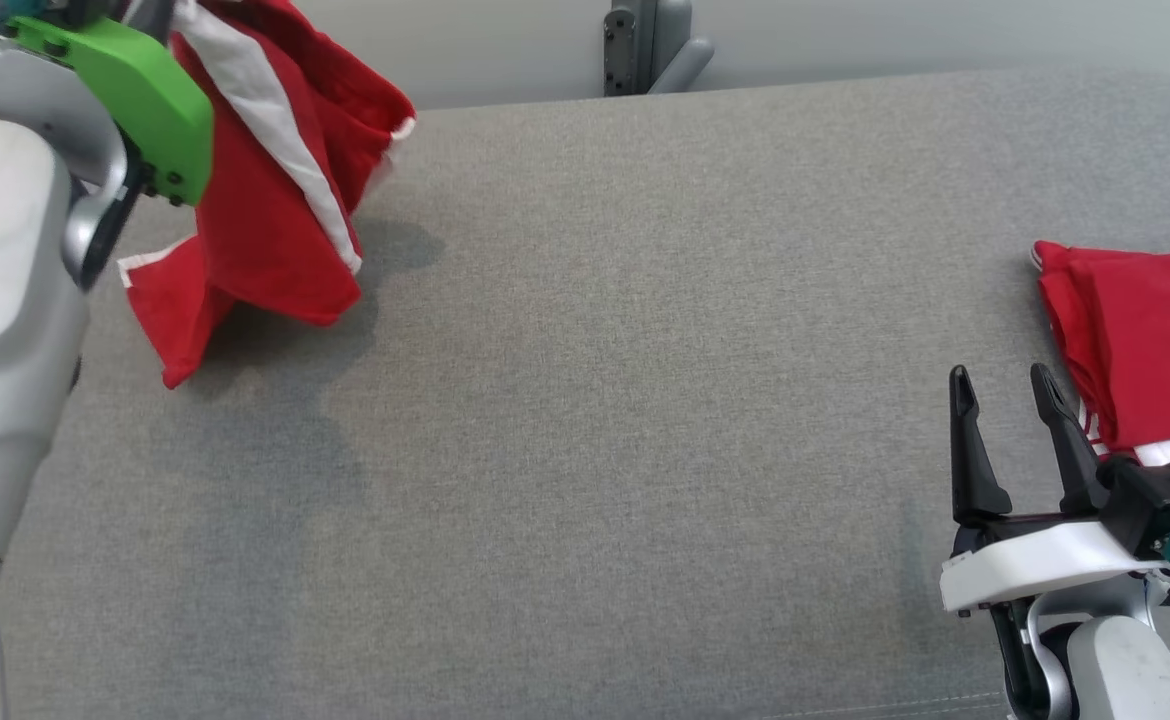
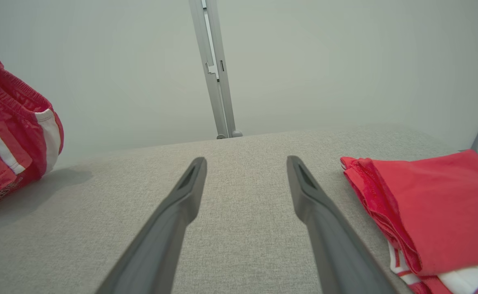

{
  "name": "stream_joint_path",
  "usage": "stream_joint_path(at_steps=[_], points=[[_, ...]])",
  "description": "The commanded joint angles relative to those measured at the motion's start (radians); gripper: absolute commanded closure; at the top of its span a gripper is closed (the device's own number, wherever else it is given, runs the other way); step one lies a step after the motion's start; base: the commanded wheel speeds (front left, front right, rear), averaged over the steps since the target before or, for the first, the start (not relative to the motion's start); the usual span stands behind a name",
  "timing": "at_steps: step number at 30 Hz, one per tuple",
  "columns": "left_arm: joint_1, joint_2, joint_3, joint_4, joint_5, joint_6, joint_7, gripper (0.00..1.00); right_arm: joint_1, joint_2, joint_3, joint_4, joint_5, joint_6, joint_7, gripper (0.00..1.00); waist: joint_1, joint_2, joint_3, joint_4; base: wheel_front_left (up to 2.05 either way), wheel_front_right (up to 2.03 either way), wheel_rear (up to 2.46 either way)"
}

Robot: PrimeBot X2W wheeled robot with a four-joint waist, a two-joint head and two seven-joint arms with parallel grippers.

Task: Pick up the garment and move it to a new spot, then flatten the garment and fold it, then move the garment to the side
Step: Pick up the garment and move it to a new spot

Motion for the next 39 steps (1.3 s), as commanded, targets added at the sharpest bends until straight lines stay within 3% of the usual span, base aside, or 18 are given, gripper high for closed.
stream_joint_path(at_steps=[1, 8, 15, 23, 26, 31, 37, 38, 39], points=[[0.023, -0.003, -0.013, -0.021, -0.021, 0.001, -0.001, 1.00, 0.015, -0.002, -0.001, 0.003, 0.007, -0.001, -0.005, 0.00, 0.0001, 0.0120, -0.053, -0.024, 0.00, 0.00, 0.00], [0.110, -0.032, -0.101, -0.168, -0.098, 0.001, -0.032, 1.00, 0.039, -0.003, -0.008, -0.001, 0.011, -0.001, -0.003, 0.00, 0.0001, 0.0120, -0.086, -0.070, 0.00, 0.00, 0.00], [0.218, -0.136, -0.194, -0.248, -0.142, 0.001, -0.084, 1.00, 0.053, -0.003, -0.017, -0.014, 0.014, -0.001, 0.004, 0.00, 0.0001, 0.0120, -0.082, -0.112, 0.00, 0.00, 0.00], [0.356, -0.319, -0.268, -0.148, -0.164, 0.014, -0.173, 1.00, 0.054, -0.003, -0.011, -0.018, 0.017, -0.001, 0.008, 0.00, 0.0001, 0.0120, -0.062, -0.157, 0.00, 0.00, 0.00], [0.411, -0.360, -0.299, -0.081, -0.197, 0.013, -0.198, 1.00, 0.044, -0.002, -0.004, -0.020, 0.014, -0.001, 0.010, 0.00, 0.0001, 0.0120, -0.054, -0.177, 0.00, 0.00, 0.00], [0.455, -0.370, -0.345, -0.049, -0.254, 0.012, -0.211, 1.00, 0.037, -0.003, 0.004, -0.021, 0.007, -0.001, 0.014, 0.00, 0.0001, 0.0120, -0.048, -0.195, 0.00, 0.00, 0.00], [0.447, -0.369, -0.377, -0.035, -0.310, 0.062, -0.223, 1.00, 0.037, -0.003, 0.004, -0.017, 0.009, -0.001, 0.010, 0.00, 0.0001, 0.0120, -0.043, -0.202, 0.00, 0.00, 0.00], [0.442, -0.369, -0.381, -0.033, -0.316, 0.070, -0.226, 0.69, 0.038, -0.002, 0.004, -0.016, 0.011, -0.001, 0.009, 0.00, 0.0001, 0.0120, -0.043, -0.202, 0.00, 0.00, 0.00], [0.438, -0.369, -0.386, -0.033, -0.320, 0.075, -0.228, 0.31, 0.037, -0.002, 0.004, -0.014, 0.013, -0.001, 0.008, 0.00, 0.0001, 0.0120, -0.042, -0.200, 0.00, 0.00, 0.00]])
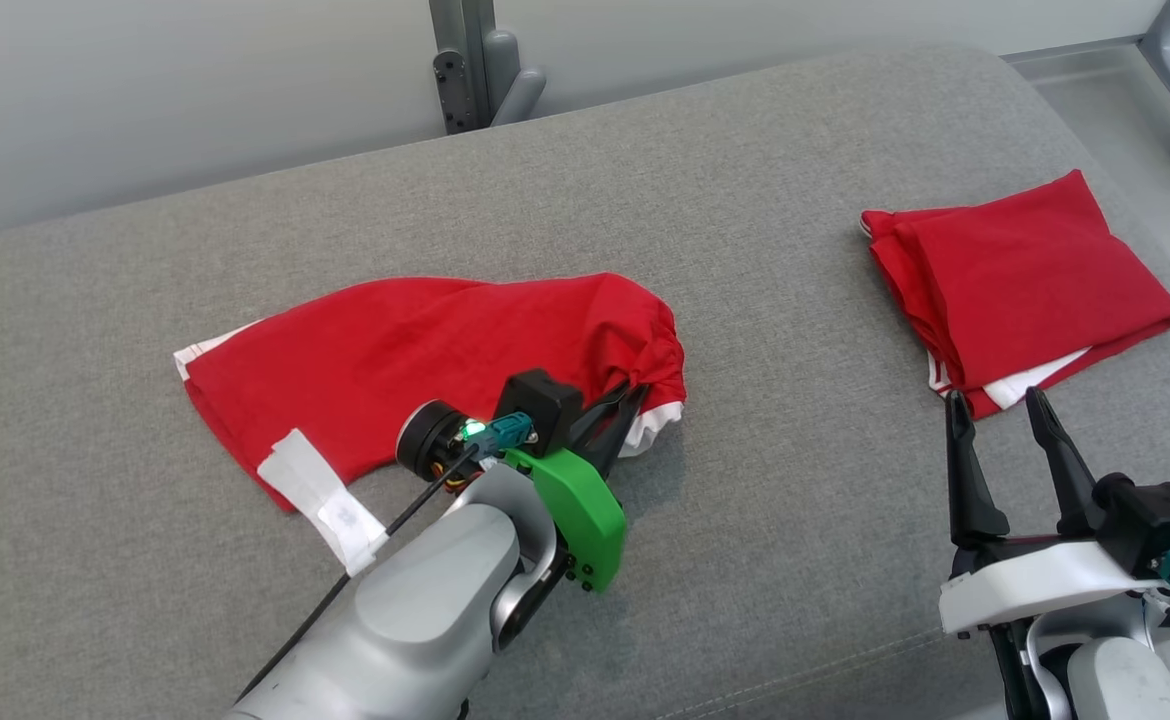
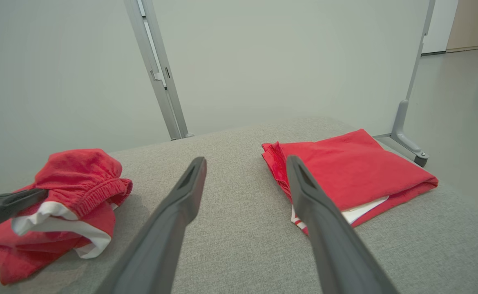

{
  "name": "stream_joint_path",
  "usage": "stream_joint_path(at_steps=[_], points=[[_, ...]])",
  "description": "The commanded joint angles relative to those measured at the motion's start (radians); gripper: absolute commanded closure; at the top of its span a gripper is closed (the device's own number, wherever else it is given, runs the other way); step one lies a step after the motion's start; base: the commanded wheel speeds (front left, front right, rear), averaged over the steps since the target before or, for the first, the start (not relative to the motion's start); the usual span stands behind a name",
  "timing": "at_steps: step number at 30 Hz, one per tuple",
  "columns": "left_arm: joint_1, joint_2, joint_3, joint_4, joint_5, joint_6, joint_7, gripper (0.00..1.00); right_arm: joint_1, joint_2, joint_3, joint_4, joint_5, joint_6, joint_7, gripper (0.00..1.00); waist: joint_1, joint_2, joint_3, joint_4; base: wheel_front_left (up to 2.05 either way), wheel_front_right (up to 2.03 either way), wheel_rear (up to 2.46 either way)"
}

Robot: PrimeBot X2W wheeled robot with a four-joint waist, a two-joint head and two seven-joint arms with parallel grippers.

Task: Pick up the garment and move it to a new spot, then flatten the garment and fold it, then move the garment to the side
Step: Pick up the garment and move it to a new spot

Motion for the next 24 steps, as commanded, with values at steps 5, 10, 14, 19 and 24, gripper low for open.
stream_joint_path(at_steps=[5, 10, 14, 19, 24], points=[[-0.007, 0.002, -0.006, -0.019, -0.026, 0.019, -0.009, 0.00, -0.005, -0.002, -0.010, 0.007, 0.008, -0.001, -0.010, 0.00, 0.0001, 0.0120, -0.001, 0.022, 0.00, 0.00, 0.00], [0.038, 0.003, 0.014, -0.045, -0.003, 0.028, -0.007, 0.00, 0.003, -0.002, -0.029, 0.007, 0.007, -0.001, -0.014, 0.00, 0.0001, 0.0120, -0.016, 0.069, 0.00, 0.00, 0.00], [0.096, 0.003, 0.048, -0.039, 0.021, 0.030, -0.007, 0.00, 0.014, -0.002, -0.035, 0.010, 0.013, -0.001, -0.016, 0.00, 0.0001, 0.0120, -0.036, 0.109, 0.00, 0.00, 0.00], [0.173, 0.002, 0.090, 0.022, 0.028, 0.012, -0.007, 0.00, 0.018, -0.002, -0.033, 0.010, 0.019, -0.001, -0.016, 0.00, 0.0001, 0.0120, -0.049, 0.141, 0.00, 0.00, 0.00], [0.198, 0.002, 0.120, 0.096, 0.004, 0.002, -0.007, 0.00, 0.000, -0.003, -0.018, 0.000, 0.018, -0.001, -0.008, 0.00, 0.0001, 0.0120, -0.035, 0.127, 0.00, 0.00, 0.00]])
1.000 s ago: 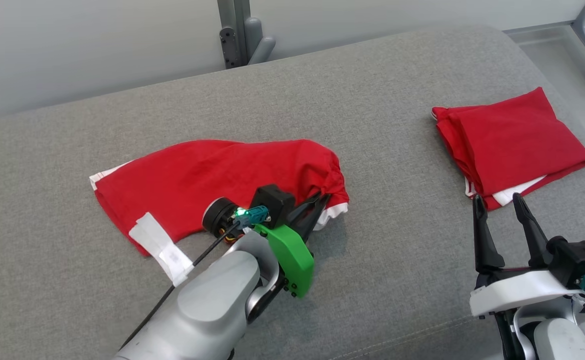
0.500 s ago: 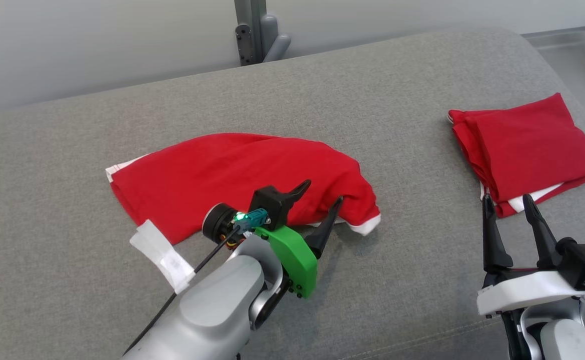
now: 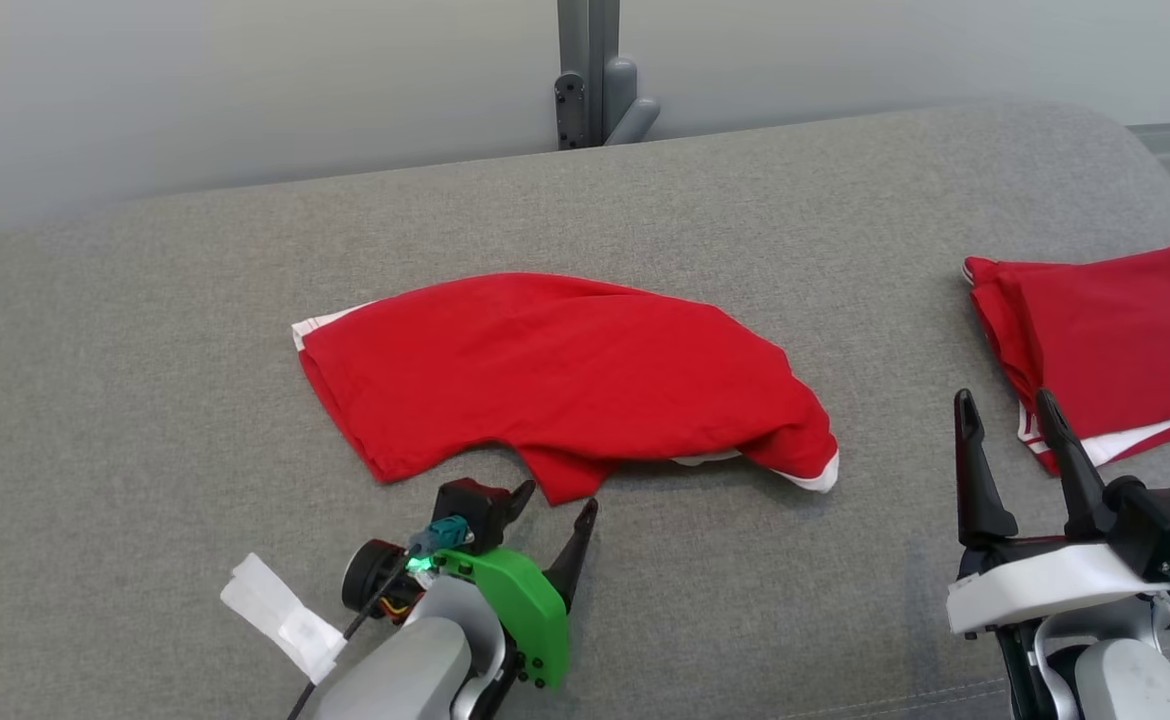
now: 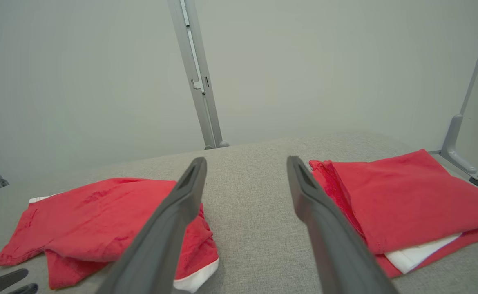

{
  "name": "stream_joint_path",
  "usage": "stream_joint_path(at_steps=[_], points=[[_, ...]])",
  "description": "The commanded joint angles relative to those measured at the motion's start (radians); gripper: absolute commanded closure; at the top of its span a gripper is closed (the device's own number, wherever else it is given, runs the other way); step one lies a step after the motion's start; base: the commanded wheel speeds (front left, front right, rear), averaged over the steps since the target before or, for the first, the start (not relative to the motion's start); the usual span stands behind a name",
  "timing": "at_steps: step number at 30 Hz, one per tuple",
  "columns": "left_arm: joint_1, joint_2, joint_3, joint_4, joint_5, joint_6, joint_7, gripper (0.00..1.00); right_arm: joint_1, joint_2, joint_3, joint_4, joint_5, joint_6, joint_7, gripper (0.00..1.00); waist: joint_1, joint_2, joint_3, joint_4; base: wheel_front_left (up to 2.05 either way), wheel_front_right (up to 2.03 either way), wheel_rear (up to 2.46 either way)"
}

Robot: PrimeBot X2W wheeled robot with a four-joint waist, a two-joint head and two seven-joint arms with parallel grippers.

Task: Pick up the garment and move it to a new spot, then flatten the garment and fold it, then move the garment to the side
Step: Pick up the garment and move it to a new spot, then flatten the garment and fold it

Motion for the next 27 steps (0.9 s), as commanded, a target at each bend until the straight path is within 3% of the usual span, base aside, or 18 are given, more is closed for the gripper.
stream_joint_path(at_steps=[1, 9, 16, 17, 18, 19, 27], points=[[-0.001, 0.001, 0.019, 0.008, -0.015, -0.010, -0.002, 0.00, -0.010, -0.003, 0.000, -0.006, 0.007, -0.001, 0.003, 0.00, 0.0001, 0.0120, 0.016, -0.018, 0.00, 0.00, 0.00], [-0.028, 0.002, 0.074, 0.091, -0.027, -0.019, -0.002, 0.00, -0.029, -0.003, -0.012, -0.019, -0.012, -0.001, 0.011, 0.00, 0.0001, 0.0120, 0.071, -0.100, 0.00, 0.00, 0.00], [-0.050, 0.002, 0.106, 0.129, -0.030, -0.015, -0.001, 0.00, -0.039, -0.003, -0.015, -0.027, -0.012, -0.001, 0.006, 0.00, 0.0001, 0.0120, 0.095, -0.132, 0.00, 0.00, 0.00], [-0.051, 0.002, 0.109, 0.133, -0.026, -0.015, -0.001, 0.25, -0.040, -0.003, -0.015, -0.026, -0.011, -0.001, 0.005, 0.00, 0.0001, 0.0120, 0.096, -0.134, 0.00, 0.00, 0.00], [-0.051, 0.002, 0.112, 0.136, -0.023, -0.016, -0.001, 0.84, -0.040, -0.003, -0.015, -0.024, -0.010, -0.001, 0.004, 0.00, 0.0001, 0.0120, 0.097, -0.135, 0.00, 0.00, 0.00], [-0.051, 0.002, 0.112, 0.136, -0.019, -0.019, -0.001, 1.00, -0.040, -0.003, -0.016, -0.022, -0.009, -0.001, 0.004, 0.00, 0.0001, 0.0120, 0.097, -0.135, 0.00, 0.00, 0.00], [-0.026, 0.002, 0.157, 0.053, 0.056, -0.024, -0.001, 1.00, -0.028, -0.003, -0.034, -0.012, -0.003, -0.001, -0.004, 0.00, 0.0001, 0.0120, 0.074, -0.099, 0.00, 0.00, 0.00]])
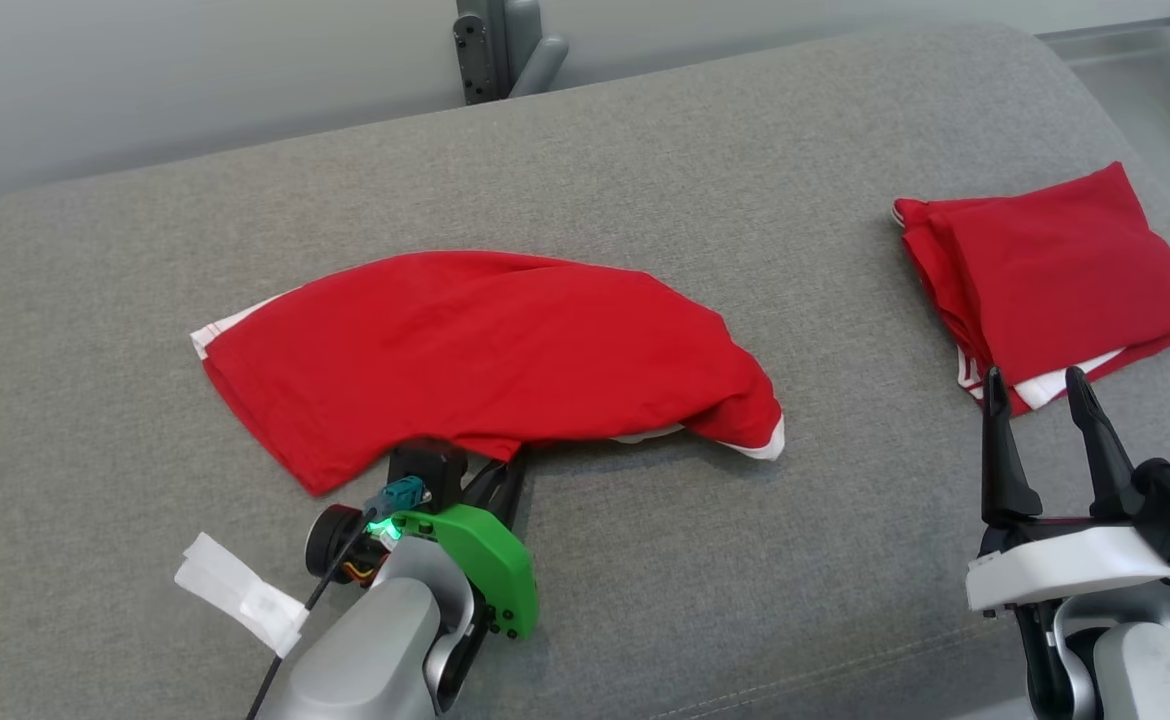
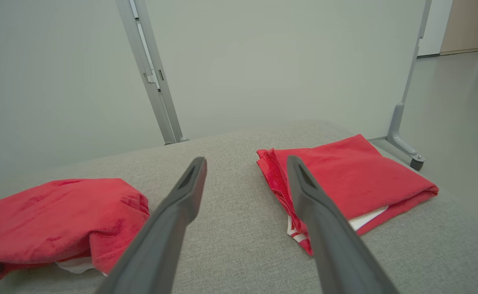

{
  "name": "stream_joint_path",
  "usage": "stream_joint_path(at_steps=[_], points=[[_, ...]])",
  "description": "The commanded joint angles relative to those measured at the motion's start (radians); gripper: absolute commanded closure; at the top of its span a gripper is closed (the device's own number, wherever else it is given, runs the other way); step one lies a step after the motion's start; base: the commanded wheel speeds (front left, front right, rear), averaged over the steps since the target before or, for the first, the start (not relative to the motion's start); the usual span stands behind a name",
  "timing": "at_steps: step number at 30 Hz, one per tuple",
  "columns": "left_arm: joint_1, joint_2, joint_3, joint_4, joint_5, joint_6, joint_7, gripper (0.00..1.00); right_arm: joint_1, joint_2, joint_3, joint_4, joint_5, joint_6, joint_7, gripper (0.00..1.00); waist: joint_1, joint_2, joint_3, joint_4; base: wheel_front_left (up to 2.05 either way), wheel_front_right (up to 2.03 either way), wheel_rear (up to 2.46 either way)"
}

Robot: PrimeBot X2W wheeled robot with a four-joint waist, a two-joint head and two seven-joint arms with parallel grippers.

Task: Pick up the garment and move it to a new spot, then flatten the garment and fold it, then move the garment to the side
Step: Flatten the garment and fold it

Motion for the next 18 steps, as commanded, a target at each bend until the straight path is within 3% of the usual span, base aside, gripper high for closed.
stream_joint_path(at_steps=[1, 10, 18], points=[[0.022, 0.005, 0.011, -0.015, 0.027, -0.004, 0.001, 1.00, 0.005, -0.002, -0.001, 0.003, 0.006, -0.001, -0.007, 0.00, 0.0000, 0.0120, -0.019, 0.022, 0.00, 0.00, 0.00], [0.105, 0.039, 0.089, -0.249, 0.170, -0.014, 0.001, 1.00, 0.033, -0.003, -0.007, 0.025, 0.019, -0.001, -0.016, 0.00, 0.0000, 0.0120, -0.081, 0.097, 0.00, 0.00, 0.00], [0.124, 0.092, 0.096, -0.408, 0.229, 0.014, 0.007, 1.00, 0.052, -0.003, -0.001, 0.037, 0.025, -0.001, -0.020, 0.00, 0.0000, 0.0120, -0.119, 0.105, 0.00, 0.00, 0.00]])
